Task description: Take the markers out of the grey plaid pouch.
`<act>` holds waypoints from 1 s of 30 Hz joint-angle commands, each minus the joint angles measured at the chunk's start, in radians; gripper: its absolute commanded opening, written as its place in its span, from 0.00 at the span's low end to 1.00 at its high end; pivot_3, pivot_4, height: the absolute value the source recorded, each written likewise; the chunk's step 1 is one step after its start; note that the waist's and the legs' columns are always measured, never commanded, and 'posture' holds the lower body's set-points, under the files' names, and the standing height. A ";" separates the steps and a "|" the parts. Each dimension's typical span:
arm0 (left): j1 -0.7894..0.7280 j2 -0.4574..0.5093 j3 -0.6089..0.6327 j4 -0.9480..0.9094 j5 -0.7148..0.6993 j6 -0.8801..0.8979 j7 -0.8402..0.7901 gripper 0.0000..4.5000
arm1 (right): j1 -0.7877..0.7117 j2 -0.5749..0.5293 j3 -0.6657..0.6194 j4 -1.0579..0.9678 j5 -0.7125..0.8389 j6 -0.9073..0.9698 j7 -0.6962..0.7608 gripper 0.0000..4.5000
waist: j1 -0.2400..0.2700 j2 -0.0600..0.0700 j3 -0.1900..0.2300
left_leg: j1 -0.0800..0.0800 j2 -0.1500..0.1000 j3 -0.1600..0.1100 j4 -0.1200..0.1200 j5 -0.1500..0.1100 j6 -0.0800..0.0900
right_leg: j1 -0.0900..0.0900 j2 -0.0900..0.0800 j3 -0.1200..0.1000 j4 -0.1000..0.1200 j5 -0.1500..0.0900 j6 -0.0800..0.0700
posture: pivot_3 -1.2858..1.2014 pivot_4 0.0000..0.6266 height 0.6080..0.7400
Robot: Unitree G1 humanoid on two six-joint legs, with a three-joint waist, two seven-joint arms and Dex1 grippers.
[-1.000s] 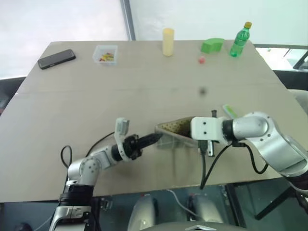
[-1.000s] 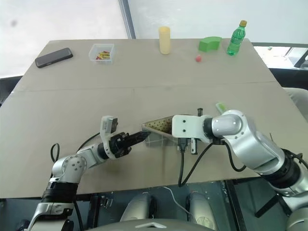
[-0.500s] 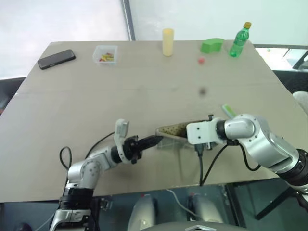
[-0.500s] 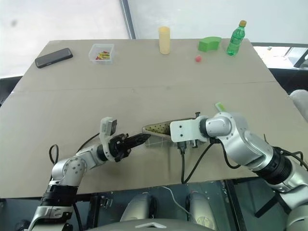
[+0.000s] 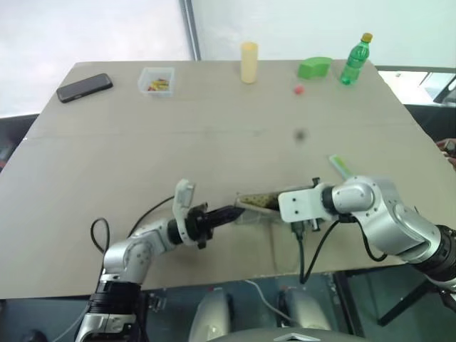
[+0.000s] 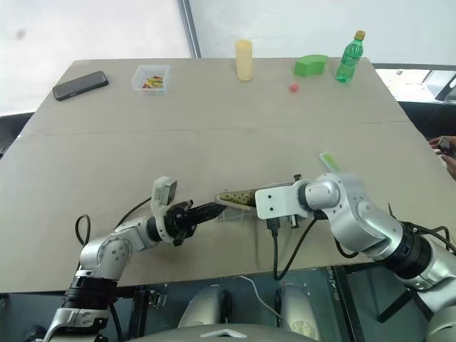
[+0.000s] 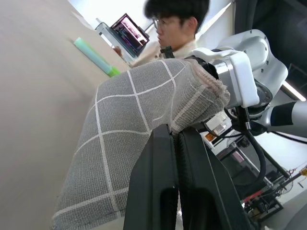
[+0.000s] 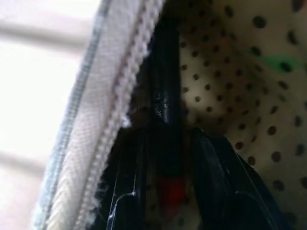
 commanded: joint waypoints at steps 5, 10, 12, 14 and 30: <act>0.031 0.004 -0.004 -0.005 0.022 -0.057 -0.057 0.00 | -0.020 0.078 0.090 0.240 -0.142 -0.070 -0.055 0.32 | -0.016 -0.003 -0.003 | 0.004 0.000 0.000 0.000 0.000 0.000 | 0.003 0.001 0.000 0.002 0.000 0.000 | 0.52 0.24 1.00; 0.050 0.011 0.007 0.022 0.031 -0.087 -0.096 0.00 | -0.013 0.156 0.110 0.388 -0.170 -0.106 -0.065 0.32 | -0.027 -0.007 -0.007 | 0.023 0.002 0.002 0.000 -0.003 0.004 | 0.018 0.002 0.002 0.004 -0.002 -0.004 | 0.52 0.24 1.00; 0.054 0.009 0.006 0.023 0.033 -0.093 -0.098 0.00 | -0.004 0.171 0.112 0.425 -0.172 -0.124 -0.057 0.32 | -0.032 -0.011 -0.009 | 0.027 0.003 0.002 0.000 -0.003 0.005 | 0.020 0.002 0.003 0.006 -0.003 -0.004 | 0.52 0.24 1.00; 0.056 0.006 0.004 0.025 0.035 -0.100 -0.097 0.00 | 0.004 0.192 0.105 0.461 -0.168 -0.151 -0.063 0.32 | -0.037 -0.012 -0.010 | 0.034 0.003 0.002 0.000 -0.003 0.005 | 0.026 0.002 0.003 0.007 -0.003 -0.004 | 0.52 0.24 1.00; -0.020 -0.091 0.009 0.114 0.137 -0.235 0.017 0.00 | 0.178 0.175 -0.362 -0.004 0.148 -0.067 -0.018 0.06 | -0.009 -0.005 -0.006 | 0.017 0.000 0.000 -0.001 -0.003 0.004 | 0.010 0.001 0.008 0.005 -0.002 -0.005 | 0.52 0.24 1.00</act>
